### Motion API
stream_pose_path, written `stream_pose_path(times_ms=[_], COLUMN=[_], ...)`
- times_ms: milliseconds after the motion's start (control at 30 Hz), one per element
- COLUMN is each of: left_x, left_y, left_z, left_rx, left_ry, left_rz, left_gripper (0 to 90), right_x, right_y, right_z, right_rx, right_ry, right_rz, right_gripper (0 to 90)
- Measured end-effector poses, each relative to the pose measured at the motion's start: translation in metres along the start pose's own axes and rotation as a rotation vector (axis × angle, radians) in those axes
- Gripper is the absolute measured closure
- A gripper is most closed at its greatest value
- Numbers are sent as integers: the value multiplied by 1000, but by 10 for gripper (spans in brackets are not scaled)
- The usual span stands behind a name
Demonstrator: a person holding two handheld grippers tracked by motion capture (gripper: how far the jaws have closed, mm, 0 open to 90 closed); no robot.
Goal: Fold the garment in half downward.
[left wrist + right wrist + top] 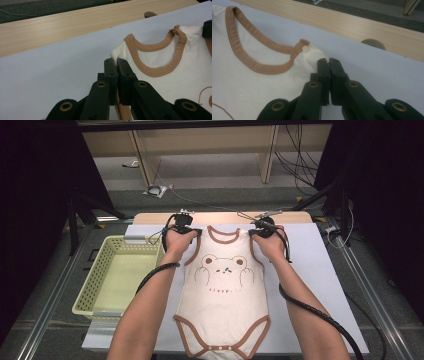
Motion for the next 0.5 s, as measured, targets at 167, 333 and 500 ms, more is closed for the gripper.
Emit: stream_pose_path(times_ms=[167,333,500], left_x=[-4,-7,-11], left_y=[3,5,7], left_z=[0,1,2], left_rx=[-2,2,13], left_ry=[-3,-9,-20], left_rz=[11,20,28], left_gripper=[871,870,870], right_x=[-3,-6,-10], right_y=[4,7,11], right_z=[-1,-3,-3], right_rx=[-1,-12,-9], right_ry=[2,2,-1], right_rz=[15,27,41], right_gripper=[885,885,885])
Point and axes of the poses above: each handheld gripper's, and its own axes: x roughly forward along the jaws, y roughly out of its top, z roughly to its right, the point moved 2 cm from there along x, roughly forward along the jaws, and after that the axes turned 10 degrees about -y, right-handed, at the moved point
